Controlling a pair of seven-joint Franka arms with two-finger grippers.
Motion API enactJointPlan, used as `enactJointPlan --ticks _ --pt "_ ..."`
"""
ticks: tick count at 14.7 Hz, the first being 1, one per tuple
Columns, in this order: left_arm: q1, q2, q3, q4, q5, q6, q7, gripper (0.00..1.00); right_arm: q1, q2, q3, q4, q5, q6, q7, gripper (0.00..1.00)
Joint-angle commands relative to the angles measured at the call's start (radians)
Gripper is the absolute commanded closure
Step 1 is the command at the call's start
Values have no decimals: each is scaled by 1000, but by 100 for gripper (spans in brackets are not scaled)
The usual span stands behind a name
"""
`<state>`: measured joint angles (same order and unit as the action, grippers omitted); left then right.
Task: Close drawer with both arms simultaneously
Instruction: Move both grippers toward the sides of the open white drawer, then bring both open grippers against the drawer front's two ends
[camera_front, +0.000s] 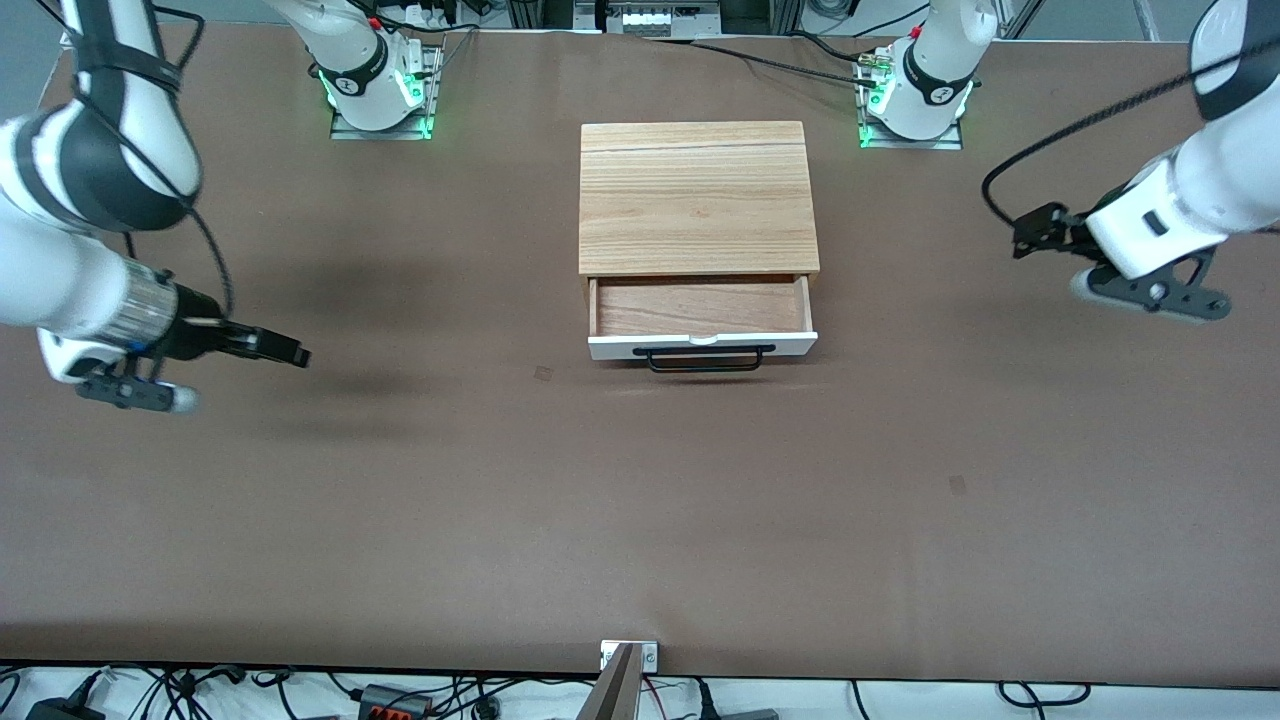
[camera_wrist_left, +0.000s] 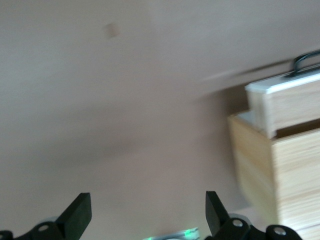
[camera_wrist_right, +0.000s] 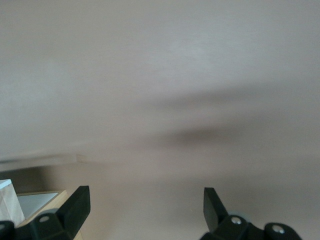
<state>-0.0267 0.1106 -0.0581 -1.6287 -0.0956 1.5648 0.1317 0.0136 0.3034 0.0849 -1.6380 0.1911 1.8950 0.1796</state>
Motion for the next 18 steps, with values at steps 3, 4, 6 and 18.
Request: enactJointPlan --ticks 3,4,6,18 --pt "10 173 -3 47 -266 196 32 0 161 120 3 84 10 117 171 0" --pt "2 202 -5 49 -301 228 32 0 195 137 4 92 11 157 235 0" --pt "-16 234 -8 44 -418 294 34 0 233 177 4 133 17 188 288 0" --pt "-36 371 -141 -181 -1005 636 479 0 446 408 4 254 82 443 593 0"
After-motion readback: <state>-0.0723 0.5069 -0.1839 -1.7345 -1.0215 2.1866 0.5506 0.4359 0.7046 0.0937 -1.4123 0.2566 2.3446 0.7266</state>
